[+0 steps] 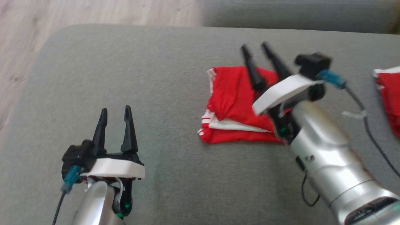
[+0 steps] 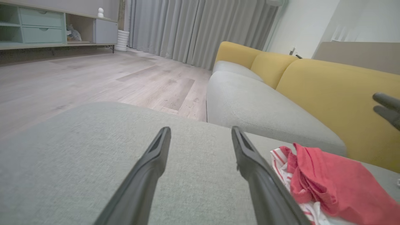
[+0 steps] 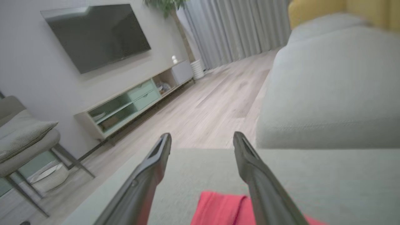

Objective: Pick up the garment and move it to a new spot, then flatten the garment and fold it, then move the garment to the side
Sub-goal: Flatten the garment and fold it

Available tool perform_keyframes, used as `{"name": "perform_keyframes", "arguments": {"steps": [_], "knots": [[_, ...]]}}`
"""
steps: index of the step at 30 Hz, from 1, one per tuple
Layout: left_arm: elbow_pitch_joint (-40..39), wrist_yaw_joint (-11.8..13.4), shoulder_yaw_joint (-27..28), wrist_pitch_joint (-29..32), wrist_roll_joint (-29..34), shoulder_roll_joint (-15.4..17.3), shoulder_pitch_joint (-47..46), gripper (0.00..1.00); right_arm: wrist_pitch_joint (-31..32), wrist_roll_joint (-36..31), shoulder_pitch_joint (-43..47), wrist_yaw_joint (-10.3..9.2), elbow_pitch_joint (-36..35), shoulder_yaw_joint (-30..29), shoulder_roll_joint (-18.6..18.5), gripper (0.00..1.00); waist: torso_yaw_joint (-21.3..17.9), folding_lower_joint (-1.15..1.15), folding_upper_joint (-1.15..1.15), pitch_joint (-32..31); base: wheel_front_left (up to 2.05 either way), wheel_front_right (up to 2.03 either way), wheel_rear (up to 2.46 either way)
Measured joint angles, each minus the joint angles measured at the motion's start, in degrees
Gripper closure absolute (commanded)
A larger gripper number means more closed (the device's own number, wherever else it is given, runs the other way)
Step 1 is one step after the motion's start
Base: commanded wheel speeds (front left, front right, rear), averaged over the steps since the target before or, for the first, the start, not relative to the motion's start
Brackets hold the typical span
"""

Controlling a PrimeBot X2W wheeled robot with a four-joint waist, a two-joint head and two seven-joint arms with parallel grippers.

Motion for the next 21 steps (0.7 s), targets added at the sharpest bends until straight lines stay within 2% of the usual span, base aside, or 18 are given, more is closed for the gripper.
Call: {"name": "perform_keyframes", "arguments": {"steps": [5, 11, 14, 21], "knots": [[-1.2, 0.0, 1.1, 0.0, 0.6, 0.0, 0.5, 0.00, 0.0, -13.4, 2.6, 0.00, -5.7, -14.0, 0.0, 0.00, -3.8, 0.00, 0.00, -1.6, 0.00, 0.00, 0.00], [-2.1, 0.0, 2.6, 0.0, 1.5, 0.0, 2.5, 0.00, 0.0, -24.5, 14.9, 0.00, -13.3, -25.1, -0.1, 0.00, -8.3, -0.01, 0.00, -3.1, 0.00, 0.00, 0.00], [-2.3, 0.1, 2.6, 0.0, 1.6, 0.0, 3.2, 0.00, 0.0, -25.4, 20.9, 0.00, -16.9, -28.0, 0.0, 0.00, -9.7, -0.01, 0.00, -4.0, 0.00, 0.00, 0.00], [-2.3, 0.6, 2.8, 0.0, 3.9, 0.0, 5.9, 0.00, 0.0, -26.1, 30.7, 0.00, -23.4, -30.0, 0.4, 0.00, -11.4, -0.01, 0.00, -5.0, 0.00, 0.00, 0.00]]}}
